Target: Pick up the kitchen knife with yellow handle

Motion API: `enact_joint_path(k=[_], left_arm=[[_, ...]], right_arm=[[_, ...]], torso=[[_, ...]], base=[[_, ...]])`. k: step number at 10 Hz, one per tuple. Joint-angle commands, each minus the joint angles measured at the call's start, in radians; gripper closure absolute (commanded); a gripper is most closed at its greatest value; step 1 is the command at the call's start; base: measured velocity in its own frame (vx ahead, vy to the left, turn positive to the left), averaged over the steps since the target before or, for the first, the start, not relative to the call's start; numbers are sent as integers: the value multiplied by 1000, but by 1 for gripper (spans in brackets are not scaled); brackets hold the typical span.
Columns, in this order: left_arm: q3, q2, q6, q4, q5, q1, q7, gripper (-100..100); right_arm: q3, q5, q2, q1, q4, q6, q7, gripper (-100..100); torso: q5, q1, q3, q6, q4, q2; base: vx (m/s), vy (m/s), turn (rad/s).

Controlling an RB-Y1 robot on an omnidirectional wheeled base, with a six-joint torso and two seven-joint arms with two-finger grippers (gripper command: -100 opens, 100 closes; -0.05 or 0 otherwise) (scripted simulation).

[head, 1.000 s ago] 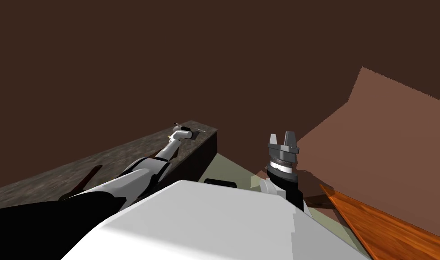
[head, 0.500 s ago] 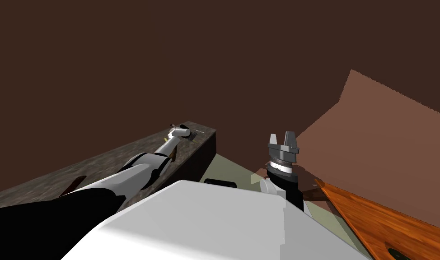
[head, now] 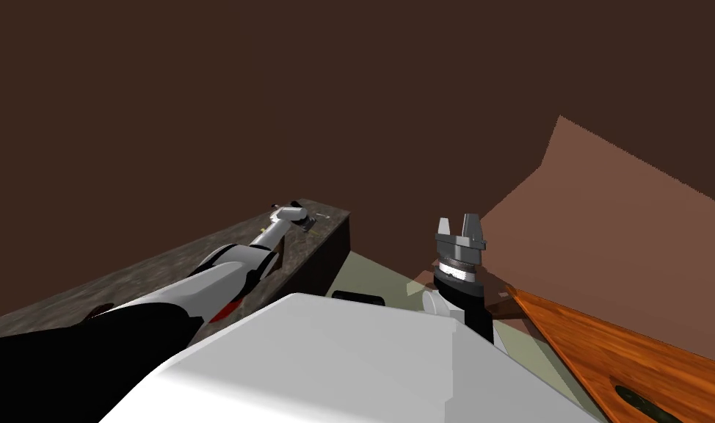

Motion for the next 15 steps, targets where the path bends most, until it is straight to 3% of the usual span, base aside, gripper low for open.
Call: enact_joint_path(k=[1, 5, 7, 9, 10, 13, 14, 15], left_arm=[[3, 15, 50, 50, 1, -33, -11, -100], [9, 37, 157, 141, 0, -74, -22, -100], [9, 37, 163, 141, 0, -74, -22, -100], [14, 54, 234, 197, -3, -105, -30, -100], [14, 54, 236, 199, -3, -105, -30, -100], [19, 68, 305, 254, -8, -132, -36, -100], [19, 67, 293, 235, -6, -123, -33, -100], [19, 68, 299, 237, -6, -124, -33, 0]], right_arm=[[0, 0, 0, 0, 0, 0, 0, 0], [0, 0, 0, 0, 0, 0, 0, 0], [0, 0, 0, 0, 0, 0, 0, 0], [0, 0, 0, 0, 0, 0, 0, 0], [0, 0, 0, 0, 0, 0, 0, 0], [0, 0, 0, 0, 0, 0, 0, 0], [0, 0, 0, 0, 0, 0, 0, 0], [0, 0, 0, 0, 0, 0, 0, 0]], torso=[[0, 0, 0, 0, 0, 0], [0, 0, 0, 0, 0, 0], [0, 0, 0, 0, 0, 1], [0, -2, 1, 0, 0, 1], [0, 0, 0, 0, 0, 0], [0, -1, 0, 0, 0, 0], [0, -1, 0, 0, 0, 0], [0, -2, 1, 0, 0, 1]], base=[[42, 61, -107], [31, 57, -87], [20, 35, -17], [30, 46, -111], [35, 62, -41], [32, 44, -62], [13, 20, -15], [0, 0, 0]])
